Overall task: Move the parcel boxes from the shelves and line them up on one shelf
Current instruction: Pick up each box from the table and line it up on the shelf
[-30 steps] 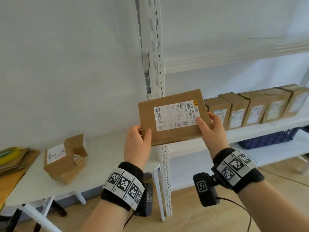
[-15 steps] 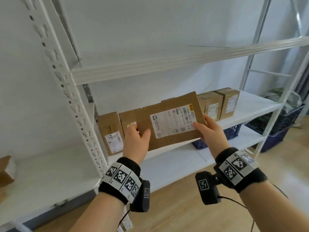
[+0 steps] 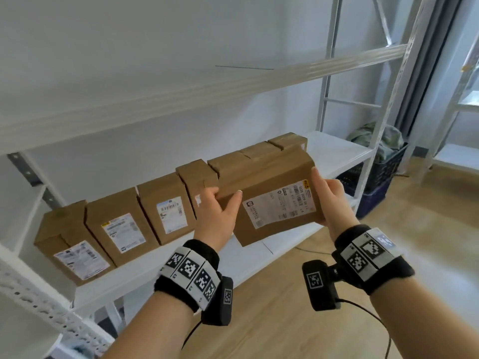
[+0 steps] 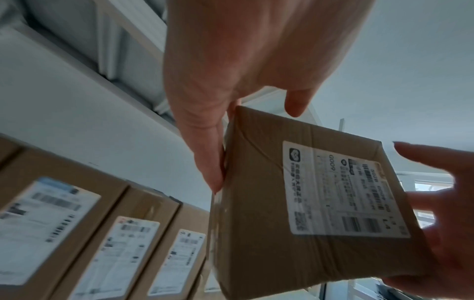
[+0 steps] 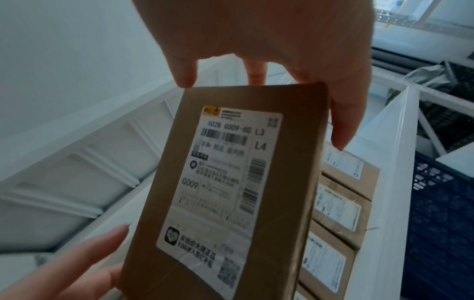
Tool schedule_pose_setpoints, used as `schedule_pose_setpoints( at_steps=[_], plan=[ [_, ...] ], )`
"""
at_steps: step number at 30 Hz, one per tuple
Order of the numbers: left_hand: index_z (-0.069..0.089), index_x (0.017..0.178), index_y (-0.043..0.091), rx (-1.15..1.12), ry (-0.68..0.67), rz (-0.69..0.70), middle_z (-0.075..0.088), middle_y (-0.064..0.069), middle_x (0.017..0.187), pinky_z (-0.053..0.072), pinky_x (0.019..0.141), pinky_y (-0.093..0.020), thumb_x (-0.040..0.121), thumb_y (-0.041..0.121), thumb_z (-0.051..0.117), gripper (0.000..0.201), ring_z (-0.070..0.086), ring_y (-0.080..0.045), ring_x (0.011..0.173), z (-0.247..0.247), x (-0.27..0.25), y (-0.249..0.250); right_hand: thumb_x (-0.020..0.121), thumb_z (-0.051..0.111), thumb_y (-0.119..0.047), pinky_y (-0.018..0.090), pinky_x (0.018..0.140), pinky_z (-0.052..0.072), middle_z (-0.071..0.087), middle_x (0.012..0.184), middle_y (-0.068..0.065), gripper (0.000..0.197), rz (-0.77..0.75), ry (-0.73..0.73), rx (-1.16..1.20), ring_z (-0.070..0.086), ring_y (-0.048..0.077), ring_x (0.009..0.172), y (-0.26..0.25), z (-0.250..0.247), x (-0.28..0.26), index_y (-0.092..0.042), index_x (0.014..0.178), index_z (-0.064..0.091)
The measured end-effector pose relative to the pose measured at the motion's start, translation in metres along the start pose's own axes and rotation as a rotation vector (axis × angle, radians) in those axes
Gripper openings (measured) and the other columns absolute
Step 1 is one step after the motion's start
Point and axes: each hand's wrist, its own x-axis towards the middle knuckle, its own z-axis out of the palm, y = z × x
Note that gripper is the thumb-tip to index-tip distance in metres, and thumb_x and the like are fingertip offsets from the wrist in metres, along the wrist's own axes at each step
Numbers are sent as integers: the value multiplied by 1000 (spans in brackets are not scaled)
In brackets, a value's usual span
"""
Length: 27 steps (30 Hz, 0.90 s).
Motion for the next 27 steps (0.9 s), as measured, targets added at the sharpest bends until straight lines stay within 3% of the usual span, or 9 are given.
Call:
schedule_pose_setpoints(
  at_steps=[2, 4, 7, 9, 11, 13, 18, 22, 27],
  plan=[
    [35, 131, 12, 5, -19, -17, 45, 3, 119, 39, 88, -24, 92, 46, 48, 53, 46, -11, 105, 24, 17, 6, 61, 47, -83, 46, 85, 52, 61, 103, 6, 55, -2, 63, -25, 62, 22, 95, 4, -9, 22, -35, 87, 42],
    [38, 126, 10, -14, -14, -15, 48, 2, 111, 35, 68, -14, 95, 44, 44, 46, 47, -7, 87, 48, 37, 11, 49, 48, -89, 47, 85, 52, 62, 106, 7, 74, 25, 109, -5, 63, 22, 94, 7, -19, 47, -30, 93, 44],
    [40, 119, 11, -33, -30, -22, 49, 2, 108, 31, 57, -13, 95, 41, 46, 39, 45, -1, 73, 87, 77, 14, 51, 56, -84, 47, 86, 51, 61, 104, 8, 73, 53, 165, 2, 63, 23, 94, 8, -35, 90, -28, 96, 39],
    [39, 116, 14, -40, -90, -58, 47, 3, 101, 35, 59, -15, 94, 39, 49, 35, 47, -3, 75, 113, 105, 17, 47, 60, -80, 48, 87, 51, 60, 104, 8, 70, 75, 207, 21, 63, 24, 94, 7, -44, 120, -30, 91, 38],
    [38, 116, 16, -41, -180, -92, 50, -2, 109, 46, 74, -25, 93, 40, 50, 36, 54, -14, 88, 139, 135, 18, 46, 62, -77, 48, 86, 52, 58, 106, 8, 68, 59, 260, 11, 62, 24, 94, 2, -53, 152, -31, 89, 38],
    [39, 119, 16, 16, -295, -107, 52, -3, 114, 46, 86, -34, 93, 42, 49, 38, 54, -20, 98, 163, 164, 21, 47, 61, -76, 47, 87, 51, 52, 113, 5, 74, 27, 330, -57, 58, 23, 99, -4, -60, 183, -29, 99, 39],
    [41, 134, 16, 261, -503, 48, 53, -4, 129, 43, 96, -34, 96, 39, 43, 43, 52, -22, 115, 213, 218, 36, 44, 58, -78, 50, 94, 44, 37, 122, 1, 80, -61, 417, -285, 42, 26, 116, -12, -74, 253, -35, 108, 36],
    [42, 135, 17, 315, -536, 87, 51, -4, 133, 44, 96, -38, 97, 36, 43, 43, 53, -22, 115, 250, 253, 47, 55, 64, -73, 53, 104, 31, 30, 139, 2, 76, -143, 457, -528, 31, 27, 128, -6, -86, 300, -37, 117, 39],
    [46, 133, 14, 391, -435, 175, 46, -5, 137, 43, 94, -33, 96, 28, 44, 39, 50, -21, 119, 292, 293, 66, 57, 65, -72, 55, 110, 19, 11, 152, 1, 77, -200, 352, -778, 13, 32, 138, 3, -96, 363, -46, 123, 37]
  ],
)
